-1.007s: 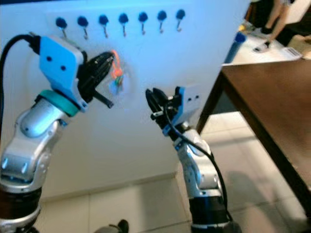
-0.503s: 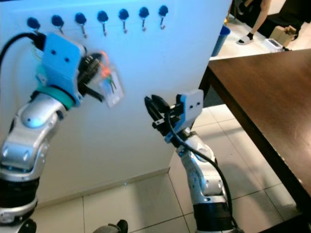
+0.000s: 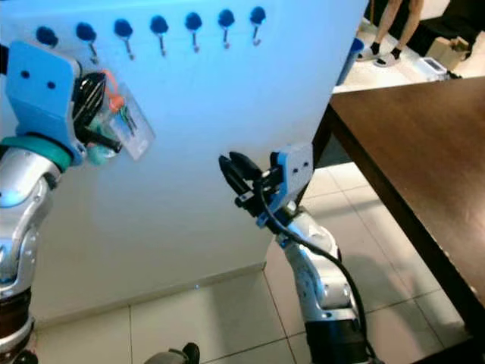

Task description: Hang keys on a hook

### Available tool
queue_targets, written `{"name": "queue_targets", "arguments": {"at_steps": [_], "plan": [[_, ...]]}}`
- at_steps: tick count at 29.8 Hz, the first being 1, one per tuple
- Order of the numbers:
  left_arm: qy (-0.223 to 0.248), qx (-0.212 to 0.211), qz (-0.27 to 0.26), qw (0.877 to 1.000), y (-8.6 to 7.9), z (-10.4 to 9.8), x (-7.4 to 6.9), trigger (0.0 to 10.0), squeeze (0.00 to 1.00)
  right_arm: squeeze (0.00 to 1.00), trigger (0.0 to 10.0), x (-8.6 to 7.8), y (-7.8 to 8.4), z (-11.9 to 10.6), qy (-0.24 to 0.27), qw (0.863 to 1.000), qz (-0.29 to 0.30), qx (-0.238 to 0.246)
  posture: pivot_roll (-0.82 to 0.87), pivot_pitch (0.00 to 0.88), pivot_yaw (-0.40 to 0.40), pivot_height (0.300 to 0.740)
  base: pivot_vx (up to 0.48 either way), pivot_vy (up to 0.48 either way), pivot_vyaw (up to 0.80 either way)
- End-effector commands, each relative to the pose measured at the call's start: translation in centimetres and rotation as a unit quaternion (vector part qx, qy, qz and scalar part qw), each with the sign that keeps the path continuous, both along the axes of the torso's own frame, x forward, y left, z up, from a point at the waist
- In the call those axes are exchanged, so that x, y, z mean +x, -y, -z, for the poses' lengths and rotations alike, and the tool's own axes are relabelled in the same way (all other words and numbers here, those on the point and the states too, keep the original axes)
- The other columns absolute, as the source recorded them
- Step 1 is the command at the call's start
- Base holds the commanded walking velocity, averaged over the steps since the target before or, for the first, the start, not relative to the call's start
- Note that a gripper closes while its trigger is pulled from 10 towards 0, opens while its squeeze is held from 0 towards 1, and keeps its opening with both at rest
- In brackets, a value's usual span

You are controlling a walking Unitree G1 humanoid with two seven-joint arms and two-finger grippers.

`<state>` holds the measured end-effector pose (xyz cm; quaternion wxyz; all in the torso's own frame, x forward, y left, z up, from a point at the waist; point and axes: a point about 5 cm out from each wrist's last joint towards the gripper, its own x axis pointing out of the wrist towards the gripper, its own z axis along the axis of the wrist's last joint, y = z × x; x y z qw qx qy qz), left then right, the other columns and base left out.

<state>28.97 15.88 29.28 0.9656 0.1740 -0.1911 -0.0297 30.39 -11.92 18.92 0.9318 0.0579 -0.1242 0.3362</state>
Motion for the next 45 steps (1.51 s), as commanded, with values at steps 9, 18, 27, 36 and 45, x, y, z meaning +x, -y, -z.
{"name": "queue_targets", "arguments": {"at_steps": [9, 18, 27, 36, 45], "plan": [[0.021, 0.004, -0.020, 1.000, 0.1, -0.9, -0.4, 10.0, 0.00, 0.00, 10.0, -0.1, -0.4, 0.4, -0.011, 1.000, -0.013, -0.002, 0.12, 0.000, 0.073, 0.740, 0.000, 0.000, 0.00], [0.012, 0.014, -0.062, 0.998, 0.1, -1.0, 1.3, 10.0, 0.00, 0.00, 10.0, -0.2, -0.5, 0.4, -0.011, 1.000, -0.013, 0.000, 0.12, 0.000, 0.077, 0.740, 0.000, 0.000, 0.00], [-0.003, 0.014, -0.093, 0.996, -0.7, -1.0, 1.8, 10.0, 0.00, 0.00, 10.0, -0.2, -0.6, 0.4, -0.011, 1.000, -0.013, 0.002, 0.12, 0.000, 0.082, 0.740, 0.000, 0.000, 0.00], [0.022, -0.010, -0.107, 0.994, -1.1, -1.8, 1.8, 10.0, 0.00, 0.00, 10.0, -0.2, -0.6, 0.5, -0.013, 1.000, -0.014, 0.002, 0.12, 0.000, 0.081, 0.740, 0.000, 0.000, 0.00], [0.030, 0.012, -0.088, 0.996, -0.1, -1.9, 1.8, 10.0, 0.00, 0.00, 10.0, -0.2, -0.6, 0.6, -0.014, 1.000, -0.015, 0.001, 0.11, 0.000, 0.081, 0.740, 0.000, 0.000, 0.00]]}}
